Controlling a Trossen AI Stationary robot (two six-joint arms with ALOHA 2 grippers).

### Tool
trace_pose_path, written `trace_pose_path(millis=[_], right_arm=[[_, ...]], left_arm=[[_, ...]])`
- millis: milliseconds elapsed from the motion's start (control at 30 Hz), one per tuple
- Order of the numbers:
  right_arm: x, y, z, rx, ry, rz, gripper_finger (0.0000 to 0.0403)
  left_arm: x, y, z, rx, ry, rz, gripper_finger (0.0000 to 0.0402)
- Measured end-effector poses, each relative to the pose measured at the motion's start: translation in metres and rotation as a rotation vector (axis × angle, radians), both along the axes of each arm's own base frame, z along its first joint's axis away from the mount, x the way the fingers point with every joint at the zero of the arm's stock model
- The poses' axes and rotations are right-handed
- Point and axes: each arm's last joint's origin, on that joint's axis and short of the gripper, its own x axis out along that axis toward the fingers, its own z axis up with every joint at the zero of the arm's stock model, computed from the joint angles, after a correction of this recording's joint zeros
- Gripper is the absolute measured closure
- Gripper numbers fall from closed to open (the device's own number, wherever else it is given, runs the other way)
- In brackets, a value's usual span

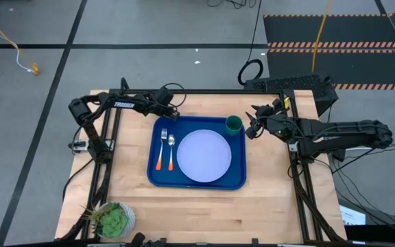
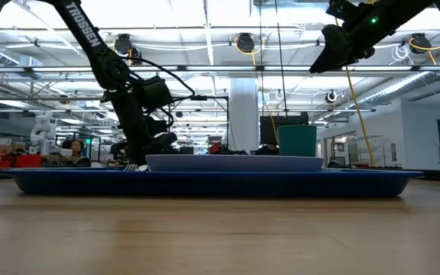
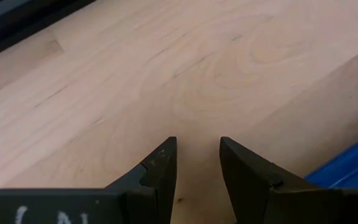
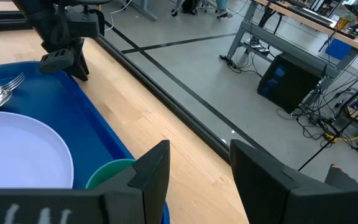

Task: Pick and place plate/cup/fork/spoon on tray
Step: Adjust the position of serving tray, then return to Home Position

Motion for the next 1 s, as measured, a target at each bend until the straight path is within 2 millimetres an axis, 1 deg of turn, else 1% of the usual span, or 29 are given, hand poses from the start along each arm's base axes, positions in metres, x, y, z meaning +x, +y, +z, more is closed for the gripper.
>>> trace_pose_path(millis=[600,733,867,1000], right_arm=[[-0.003,0.000,-0.005,0.027,0.033,-0.016,0.0243],[-0.003,0.000,-0.005,0.028,0.037,-0.016,0.0243],[-0.003,0.000,-0.005,0.029,0.037,-0.015,0.0243],[-0.003,0.000,-0.005,0.034,0.033,-0.017,0.0243]], left_arm=[[-0.004,-0.002,-0.002,-0.018,0.047,0.028,0.0277],[-0.008,-0.005,0.003,-0.023,0.071,0.038,0.0277],[-0.016,-0.009,0.010,-0.021,0.125,0.065,0.0277],[-0.016,-0.008,0.017,0.026,0.112,0.080,0.0277]])
